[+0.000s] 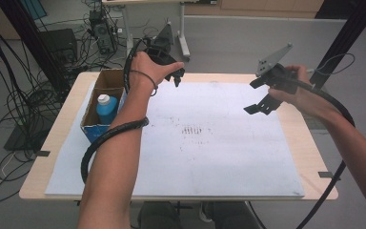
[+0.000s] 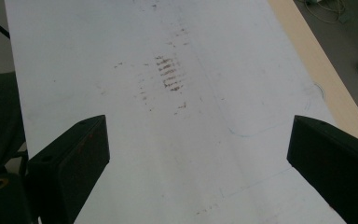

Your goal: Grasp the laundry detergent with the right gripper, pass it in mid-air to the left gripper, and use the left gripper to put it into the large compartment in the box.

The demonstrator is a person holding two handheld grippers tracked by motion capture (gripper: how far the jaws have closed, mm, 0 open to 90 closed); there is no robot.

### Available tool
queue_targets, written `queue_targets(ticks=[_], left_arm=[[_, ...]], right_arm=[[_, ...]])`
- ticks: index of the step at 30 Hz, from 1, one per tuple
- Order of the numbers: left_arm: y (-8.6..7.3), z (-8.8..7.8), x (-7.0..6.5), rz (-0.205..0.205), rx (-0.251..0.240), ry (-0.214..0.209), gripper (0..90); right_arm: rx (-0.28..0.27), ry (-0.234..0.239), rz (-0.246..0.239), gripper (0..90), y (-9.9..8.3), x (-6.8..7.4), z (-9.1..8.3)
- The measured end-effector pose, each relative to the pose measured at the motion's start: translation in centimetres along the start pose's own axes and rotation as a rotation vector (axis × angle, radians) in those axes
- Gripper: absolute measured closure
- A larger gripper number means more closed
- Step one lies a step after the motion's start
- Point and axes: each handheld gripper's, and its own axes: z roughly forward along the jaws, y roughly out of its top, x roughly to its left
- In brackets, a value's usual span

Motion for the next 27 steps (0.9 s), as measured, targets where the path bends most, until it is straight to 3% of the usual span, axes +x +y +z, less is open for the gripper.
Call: queue_targets(ticks=[27], left_arm=[[0.12,0.38,-0.14,0.008,-0.007,-0.012,11.9]], right_arm=[[0.007,-0.001,0.003,5.9,-0.07,-0.02,-0.03]])
